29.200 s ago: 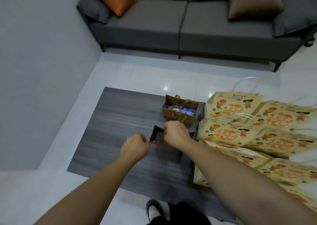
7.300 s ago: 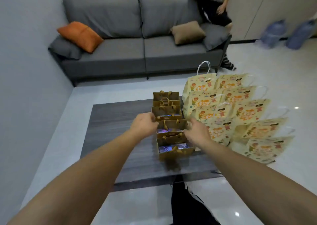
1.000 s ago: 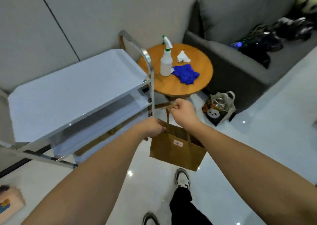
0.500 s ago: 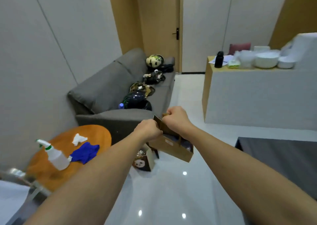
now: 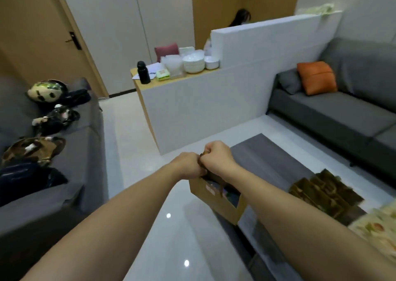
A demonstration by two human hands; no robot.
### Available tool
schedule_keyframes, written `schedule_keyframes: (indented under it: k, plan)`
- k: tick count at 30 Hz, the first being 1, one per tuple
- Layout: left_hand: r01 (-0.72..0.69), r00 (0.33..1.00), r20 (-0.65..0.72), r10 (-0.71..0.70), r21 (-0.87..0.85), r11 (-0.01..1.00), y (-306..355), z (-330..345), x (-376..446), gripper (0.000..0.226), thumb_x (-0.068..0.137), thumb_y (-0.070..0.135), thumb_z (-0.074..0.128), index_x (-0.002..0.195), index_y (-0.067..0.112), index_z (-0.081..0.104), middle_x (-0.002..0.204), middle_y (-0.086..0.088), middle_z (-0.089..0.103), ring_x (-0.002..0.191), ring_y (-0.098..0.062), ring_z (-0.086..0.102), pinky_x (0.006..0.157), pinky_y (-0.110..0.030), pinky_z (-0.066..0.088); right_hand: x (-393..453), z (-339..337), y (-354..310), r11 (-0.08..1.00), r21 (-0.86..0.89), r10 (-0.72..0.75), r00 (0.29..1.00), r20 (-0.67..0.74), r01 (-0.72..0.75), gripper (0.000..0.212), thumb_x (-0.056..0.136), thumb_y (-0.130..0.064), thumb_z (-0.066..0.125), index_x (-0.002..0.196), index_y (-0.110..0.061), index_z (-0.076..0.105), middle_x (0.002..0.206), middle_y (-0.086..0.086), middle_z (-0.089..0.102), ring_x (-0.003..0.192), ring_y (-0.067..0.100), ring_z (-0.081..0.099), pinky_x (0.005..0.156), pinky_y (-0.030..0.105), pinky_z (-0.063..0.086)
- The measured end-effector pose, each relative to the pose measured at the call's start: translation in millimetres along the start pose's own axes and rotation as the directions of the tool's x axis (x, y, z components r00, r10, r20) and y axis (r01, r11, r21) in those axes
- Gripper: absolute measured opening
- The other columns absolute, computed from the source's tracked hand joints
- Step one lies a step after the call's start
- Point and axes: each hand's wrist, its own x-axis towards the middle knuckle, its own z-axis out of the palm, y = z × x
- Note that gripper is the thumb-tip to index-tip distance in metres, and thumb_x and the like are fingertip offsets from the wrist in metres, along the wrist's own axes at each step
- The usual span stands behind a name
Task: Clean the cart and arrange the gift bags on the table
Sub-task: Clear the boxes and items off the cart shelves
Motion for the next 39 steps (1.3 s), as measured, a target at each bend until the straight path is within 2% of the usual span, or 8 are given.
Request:
schedule_keyframes:
  k: [10,15,19,22,29,32,36,39]
  plan:
    - [-0.366,0.920,0.228,0.320,0.204,0.908,53.5,-24.3,156.9,0.029,0.084,0.038,0.069,0.105,0.019,0.071,0.103,-0.005,0.069,0.098,-0.024,0.063,0.088,-0.039,0.055,84.9,-45.4,64.2,0.964,-0.070,0.248,0.963,-0.109,-0.256,0.028,0.075,0.002,0.059,0.061,-0.015,0.042,0.065,0.007,0.042,0.064,0.020,0.044,0.056,0.036,0.031]
    - [-0.453,0.879,0.229,0.417,0.132,0.882,60.9,-50.3,218.6,0.034,0.087,0.045,0.073,0.108,0.019,0.069,0.103,-0.002,0.067,0.095,-0.018,0.062,0.083,-0.032,0.053,116.4,-62.5,65.0,0.927,-0.049,0.353,0.908,-0.224,-0.372,0.019,0.076,-0.004,0.065,0.067,-0.015,0.053,0.069,0.007,0.052,0.070,0.030,0.057,0.059,0.042,0.048]
    - [-0.466,0.876,0.145,0.460,0.013,0.884,61.7,-57.2,256.6,0.026,0.095,0.038,0.066,0.109,0.017,0.067,0.104,-0.002,0.065,0.097,-0.018,0.061,0.085,-0.033,0.053,132.8,-74.3,69.0,0.908,0.013,0.403,0.865,-0.299,-0.419,0.025,0.078,0.000,0.064,0.064,-0.016,0.051,0.069,0.006,0.052,0.068,0.024,0.056,0.059,0.038,0.049]
    - [-0.485,0.866,0.140,0.479,0.005,0.875,65.2,-56.5,280.7,0.026,0.095,0.039,0.066,0.111,0.017,0.066,0.103,0.002,0.061,0.096,-0.017,0.058,0.082,-0.031,0.048,145.1,-82.2,80.3,0.890,0.044,0.442,0.837,-0.323,-0.453,0.026,0.079,0.001,0.064,0.065,-0.017,0.051,0.070,0.006,0.052,0.070,0.022,0.057,0.061,0.036,0.050]
    - [-0.463,0.878,0.114,0.465,-0.048,0.885,86.9,-38.6,333.3,0.031,0.096,0.038,0.066,0.117,0.015,0.066,0.111,-0.003,0.066,0.102,-0.020,0.060,0.090,-0.036,0.051,173.8,-103.8,126.7,0.840,0.058,0.519,0.769,-0.372,-0.539,0.020,0.084,0.000,0.065,0.071,-0.014,0.059,0.073,0.008,0.057,0.075,0.025,0.065,0.066,0.040,0.058]
    - [-0.445,0.885,0.139,0.445,-0.032,0.895,101.1,-22.6,354.9,0.030,0.096,0.036,0.066,0.117,0.014,0.067,0.113,-0.005,0.067,0.101,-0.021,0.060,0.091,-0.036,0.052,190.9,-113.0,158.7,0.809,0.029,0.555,0.746,-0.368,-0.588,0.013,0.085,-0.002,0.065,0.076,-0.011,0.062,0.078,0.011,0.062,0.078,0.026,0.066,0.068,0.043,0.059]
    - [-0.434,0.887,0.194,0.419,0.036,0.900,128.4,-6.4,392.0,0.028,0.096,0.037,0.065,0.115,0.016,0.067,0.114,-0.007,0.067,0.101,-0.022,0.061,0.090,-0.036,0.053,221.3,-131.4,209.8,0.774,-0.067,0.586,0.753,-0.300,-0.629,0.019,0.086,-0.006,0.062,0.071,-0.016,0.057,0.075,0.006,0.058,0.073,0.021,0.059,0.058,0.037,0.051]
    - [-0.426,0.886,0.239,0.397,0.079,0.902,154.4,2.1,417.3,0.029,0.097,0.037,0.064,0.116,0.016,0.066,0.114,-0.006,0.067,0.100,-0.020,0.060,0.089,-0.034,0.052,243.9,-148.0,245.9,0.735,-0.136,0.625,0.741,-0.246,-0.664,0.011,0.088,-0.015,0.062,0.078,-0.020,0.062,0.081,0.002,0.062,0.079,0.019,0.059,0.068,0.036,0.052]
